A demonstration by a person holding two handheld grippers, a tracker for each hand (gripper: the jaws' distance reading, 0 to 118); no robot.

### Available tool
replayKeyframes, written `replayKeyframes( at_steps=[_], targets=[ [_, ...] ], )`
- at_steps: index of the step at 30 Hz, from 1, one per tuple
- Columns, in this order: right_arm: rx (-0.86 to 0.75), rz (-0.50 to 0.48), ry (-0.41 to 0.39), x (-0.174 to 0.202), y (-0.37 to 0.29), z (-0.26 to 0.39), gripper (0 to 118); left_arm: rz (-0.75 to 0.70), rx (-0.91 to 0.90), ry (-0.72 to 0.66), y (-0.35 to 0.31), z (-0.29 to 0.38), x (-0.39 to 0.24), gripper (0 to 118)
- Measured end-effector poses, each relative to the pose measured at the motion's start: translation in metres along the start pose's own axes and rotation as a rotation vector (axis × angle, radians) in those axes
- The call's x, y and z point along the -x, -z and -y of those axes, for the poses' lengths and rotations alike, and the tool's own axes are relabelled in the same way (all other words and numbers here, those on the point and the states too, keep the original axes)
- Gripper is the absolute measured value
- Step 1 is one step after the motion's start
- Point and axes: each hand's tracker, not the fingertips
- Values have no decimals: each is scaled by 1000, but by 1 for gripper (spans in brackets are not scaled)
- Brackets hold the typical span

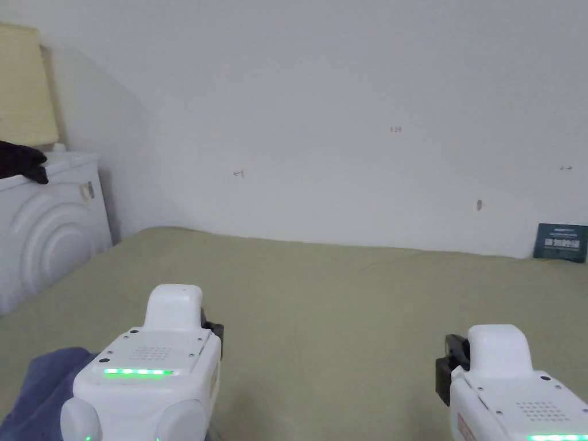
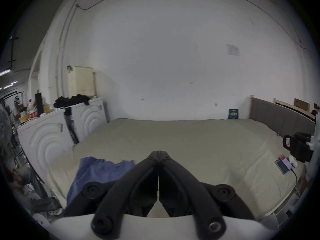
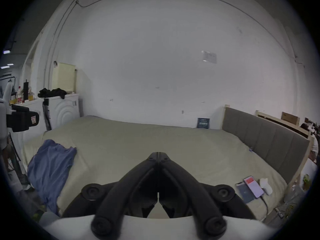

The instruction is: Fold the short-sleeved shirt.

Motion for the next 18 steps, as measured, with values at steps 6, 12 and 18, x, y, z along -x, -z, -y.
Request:
replayKeyframes(
  at_steps=[6, 12, 18],
  targets=[
    [-23, -242, 11, 90, 28, -10, 1, -227, 10, -86, -25, 7, 101, 0],
    [-24, -377, -6, 142, 38, -12, 1, -347, 40, -123, -52, 23, 153, 0],
    [-8, -404, -16, 153, 47, -9, 1, -362, 62, -127, -49, 28, 158, 0]
  ],
)
